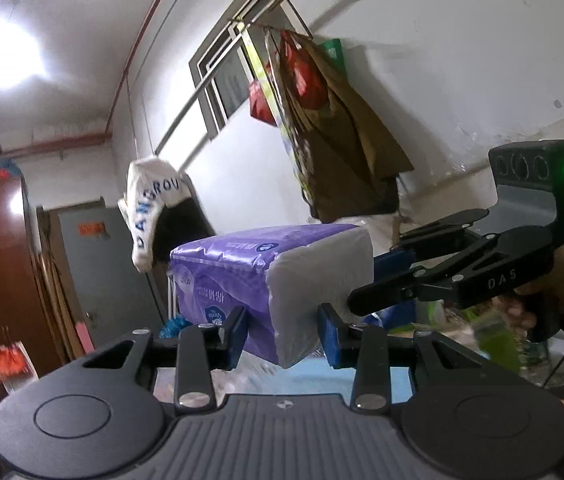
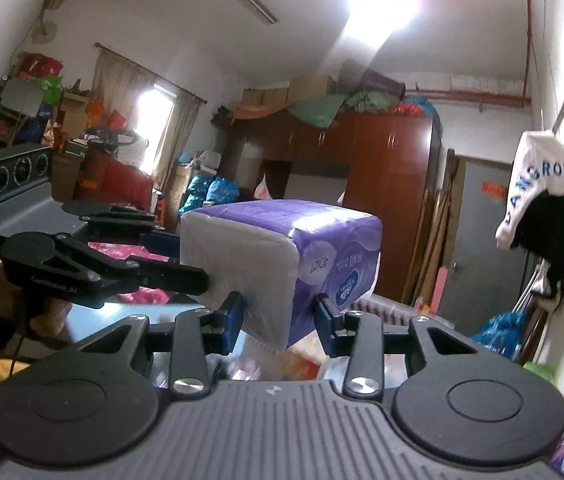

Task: Organize objects
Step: 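Carry the tissue pack over the white basket and release it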

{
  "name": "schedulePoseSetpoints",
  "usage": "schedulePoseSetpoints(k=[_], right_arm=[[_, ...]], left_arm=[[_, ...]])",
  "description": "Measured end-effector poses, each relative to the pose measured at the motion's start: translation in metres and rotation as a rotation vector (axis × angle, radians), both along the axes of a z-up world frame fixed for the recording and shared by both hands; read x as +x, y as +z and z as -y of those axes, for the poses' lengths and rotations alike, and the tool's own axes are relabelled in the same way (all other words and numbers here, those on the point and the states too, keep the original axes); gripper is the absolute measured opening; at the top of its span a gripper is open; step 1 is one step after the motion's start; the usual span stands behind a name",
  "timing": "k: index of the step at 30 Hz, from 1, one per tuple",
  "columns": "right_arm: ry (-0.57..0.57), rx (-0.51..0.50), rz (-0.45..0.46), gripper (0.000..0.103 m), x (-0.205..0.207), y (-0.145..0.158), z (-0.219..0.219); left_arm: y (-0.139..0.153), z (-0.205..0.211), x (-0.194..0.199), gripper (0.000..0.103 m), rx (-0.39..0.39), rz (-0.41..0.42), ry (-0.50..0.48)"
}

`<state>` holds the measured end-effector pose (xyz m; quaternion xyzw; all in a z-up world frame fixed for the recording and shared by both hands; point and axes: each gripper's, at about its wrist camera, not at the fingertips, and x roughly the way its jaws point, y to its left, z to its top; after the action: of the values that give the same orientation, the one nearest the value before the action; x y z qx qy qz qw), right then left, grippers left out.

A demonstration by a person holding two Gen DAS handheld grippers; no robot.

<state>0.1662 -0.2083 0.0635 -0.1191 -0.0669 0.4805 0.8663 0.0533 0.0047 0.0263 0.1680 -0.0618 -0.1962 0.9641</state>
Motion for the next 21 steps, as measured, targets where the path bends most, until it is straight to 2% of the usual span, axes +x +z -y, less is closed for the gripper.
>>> schedulePoseSetpoints(k=[5, 8, 12, 15, 21], right_arm=[[-0.032, -0.016, 0.013, 0.043, 0.031, 0.028, -0.028], [-0.039, -0.032, -0.026, 0.043, 0.055, 0.032, -0.044], [-0.056, -0.071, -0.108, 0.042, 0.085, 0.027, -0.067], [-0.066, -0.111, -0.176, 0.042, 0.107, 0.021, -0.083], [-0.076, -0.203, -0.26, 0.042, 0.127, 0.015, -0.107]], left_arm=[[0.039, -0.008, 0.04, 0.043, 0.021, 0.0, 0.042], [0.05, -0.015, 0.066, 0.043, 0.026, -0.031, 0.067], [0.056, -0.028, 0.111, 0.043, 0.027, -0.126, 0.093], [0.054, -0.041, 0.148, 0.044, 0.01, -0.228, 0.104], [0.048, -0.06, 0.185, 0.045, -0.004, -0.362, 0.138]])
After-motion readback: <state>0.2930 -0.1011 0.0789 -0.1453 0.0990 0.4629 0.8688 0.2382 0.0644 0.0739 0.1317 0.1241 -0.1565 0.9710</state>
